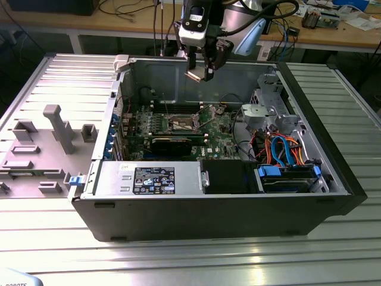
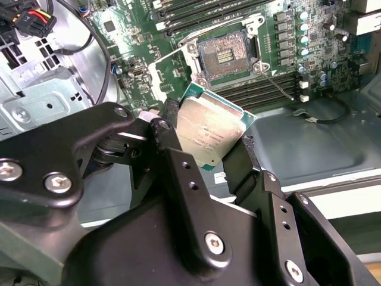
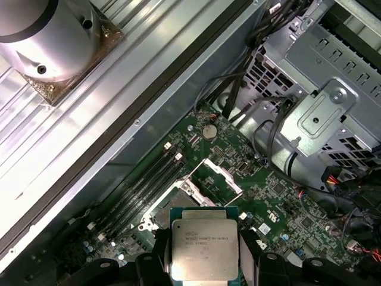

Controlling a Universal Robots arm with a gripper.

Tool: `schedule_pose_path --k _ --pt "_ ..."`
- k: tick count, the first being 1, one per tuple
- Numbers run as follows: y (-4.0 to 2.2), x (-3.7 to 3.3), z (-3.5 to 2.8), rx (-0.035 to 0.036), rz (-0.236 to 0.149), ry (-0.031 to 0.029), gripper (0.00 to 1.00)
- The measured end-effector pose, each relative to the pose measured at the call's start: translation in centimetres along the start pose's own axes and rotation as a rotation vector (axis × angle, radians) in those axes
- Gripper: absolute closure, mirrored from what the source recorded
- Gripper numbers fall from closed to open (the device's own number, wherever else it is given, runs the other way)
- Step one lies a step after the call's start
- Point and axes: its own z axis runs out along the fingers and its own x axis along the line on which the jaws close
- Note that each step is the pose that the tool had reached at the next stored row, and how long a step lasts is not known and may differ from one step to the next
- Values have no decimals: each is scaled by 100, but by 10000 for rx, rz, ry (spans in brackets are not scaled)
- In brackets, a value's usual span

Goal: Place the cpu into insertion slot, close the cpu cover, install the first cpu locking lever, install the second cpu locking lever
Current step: 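Place the cpu into insertion slot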

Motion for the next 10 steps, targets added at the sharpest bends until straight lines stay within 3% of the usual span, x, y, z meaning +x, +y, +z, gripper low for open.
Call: schedule_pose_path --k 10 --pt "0 0 0 -2 164 -15 45"
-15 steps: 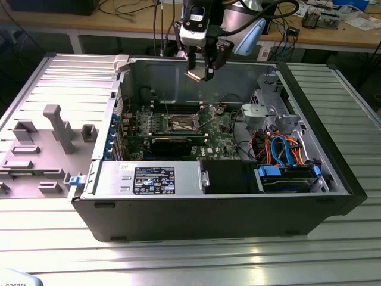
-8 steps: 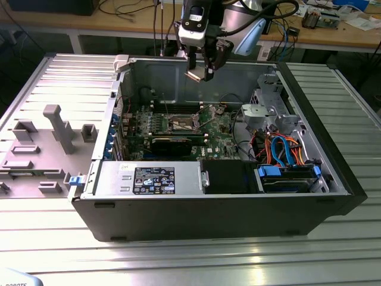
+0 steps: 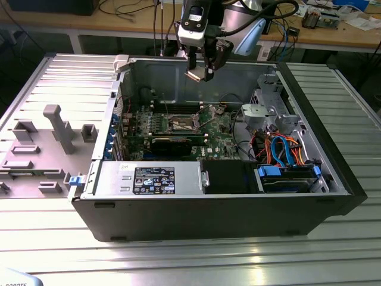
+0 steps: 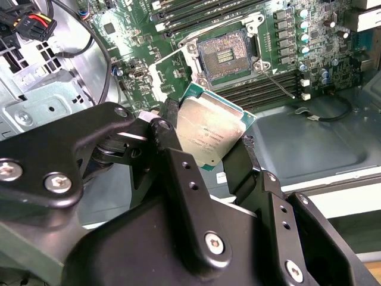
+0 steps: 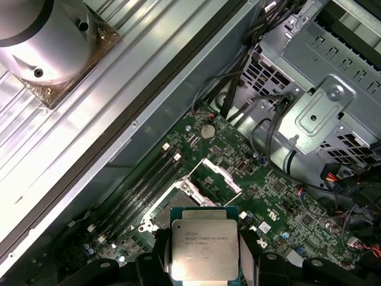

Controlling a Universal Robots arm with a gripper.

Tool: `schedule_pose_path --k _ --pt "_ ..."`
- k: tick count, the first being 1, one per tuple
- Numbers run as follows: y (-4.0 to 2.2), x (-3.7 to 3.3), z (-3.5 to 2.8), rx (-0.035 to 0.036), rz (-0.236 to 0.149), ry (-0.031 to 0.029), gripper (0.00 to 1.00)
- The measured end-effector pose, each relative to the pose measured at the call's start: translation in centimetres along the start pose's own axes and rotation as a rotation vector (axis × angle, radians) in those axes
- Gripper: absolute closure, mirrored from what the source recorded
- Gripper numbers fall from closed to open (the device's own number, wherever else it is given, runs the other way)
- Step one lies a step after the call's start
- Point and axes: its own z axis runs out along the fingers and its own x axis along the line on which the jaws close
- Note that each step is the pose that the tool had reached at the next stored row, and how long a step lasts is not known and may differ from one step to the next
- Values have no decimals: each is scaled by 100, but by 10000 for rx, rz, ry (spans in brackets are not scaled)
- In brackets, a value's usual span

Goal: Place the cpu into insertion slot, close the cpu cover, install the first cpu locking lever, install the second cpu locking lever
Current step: 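Place the cpu into insertion slot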

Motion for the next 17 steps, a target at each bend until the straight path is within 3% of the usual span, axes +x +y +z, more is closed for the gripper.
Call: schedule_pose_path --k 17 --pt "0 0 0 -8 386 -34 45"
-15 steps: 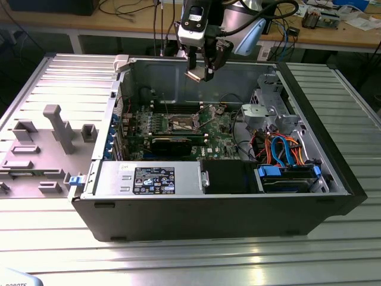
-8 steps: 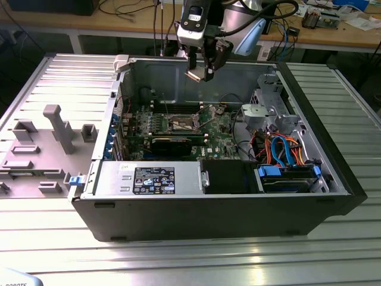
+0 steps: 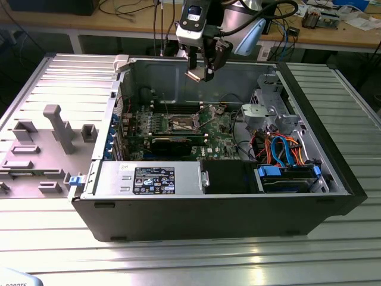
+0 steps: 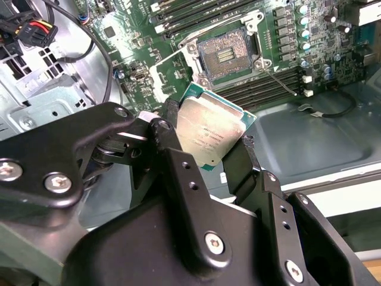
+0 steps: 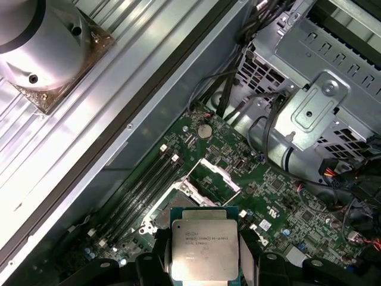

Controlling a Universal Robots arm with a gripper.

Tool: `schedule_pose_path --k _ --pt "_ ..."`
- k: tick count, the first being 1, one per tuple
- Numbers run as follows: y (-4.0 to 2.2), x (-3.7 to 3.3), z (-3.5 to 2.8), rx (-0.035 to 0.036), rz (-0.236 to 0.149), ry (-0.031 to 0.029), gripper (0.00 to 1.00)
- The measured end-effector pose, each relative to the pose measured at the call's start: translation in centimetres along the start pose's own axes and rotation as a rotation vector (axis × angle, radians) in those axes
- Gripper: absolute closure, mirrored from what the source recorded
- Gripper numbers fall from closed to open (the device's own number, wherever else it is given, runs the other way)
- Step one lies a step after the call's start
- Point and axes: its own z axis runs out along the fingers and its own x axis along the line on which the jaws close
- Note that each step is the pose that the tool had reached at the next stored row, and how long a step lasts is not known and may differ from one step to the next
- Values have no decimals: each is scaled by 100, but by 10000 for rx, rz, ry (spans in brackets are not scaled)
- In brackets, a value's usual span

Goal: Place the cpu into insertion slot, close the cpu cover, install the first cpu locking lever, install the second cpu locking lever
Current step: 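Place the cpu into insertion slot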

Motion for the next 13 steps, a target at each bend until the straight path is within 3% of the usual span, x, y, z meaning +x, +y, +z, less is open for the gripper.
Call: schedule_pose_path --k 13 --pt "-9 9 -1 -5 332 -30 45"
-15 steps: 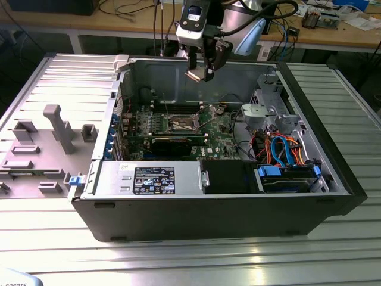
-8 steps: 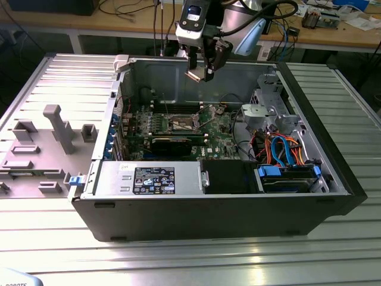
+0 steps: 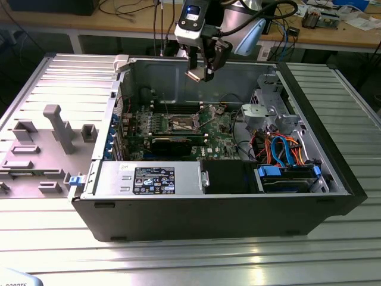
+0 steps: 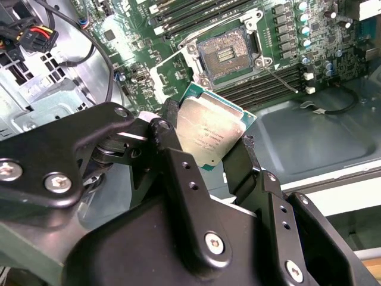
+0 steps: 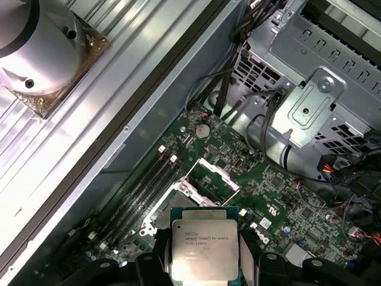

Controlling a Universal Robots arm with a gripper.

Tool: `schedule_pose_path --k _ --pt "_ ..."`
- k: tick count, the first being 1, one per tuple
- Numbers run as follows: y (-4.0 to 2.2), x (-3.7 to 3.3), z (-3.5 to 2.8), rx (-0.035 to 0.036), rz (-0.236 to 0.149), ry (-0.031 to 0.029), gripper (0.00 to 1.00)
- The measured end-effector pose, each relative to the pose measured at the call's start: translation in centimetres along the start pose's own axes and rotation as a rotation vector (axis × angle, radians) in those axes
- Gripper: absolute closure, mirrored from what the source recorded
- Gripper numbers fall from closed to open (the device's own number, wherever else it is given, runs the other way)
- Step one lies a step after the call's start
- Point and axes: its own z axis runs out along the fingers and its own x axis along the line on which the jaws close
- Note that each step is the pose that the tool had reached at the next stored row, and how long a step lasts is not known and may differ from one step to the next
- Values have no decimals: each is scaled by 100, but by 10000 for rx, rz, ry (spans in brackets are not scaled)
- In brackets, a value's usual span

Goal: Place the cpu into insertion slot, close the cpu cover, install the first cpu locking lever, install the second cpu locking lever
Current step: 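Place the cpu into insertion slot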

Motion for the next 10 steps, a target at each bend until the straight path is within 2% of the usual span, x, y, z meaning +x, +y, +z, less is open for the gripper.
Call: schedule_pose_path --k 10 --pt "-18 13 6 -14 667 -59 45"
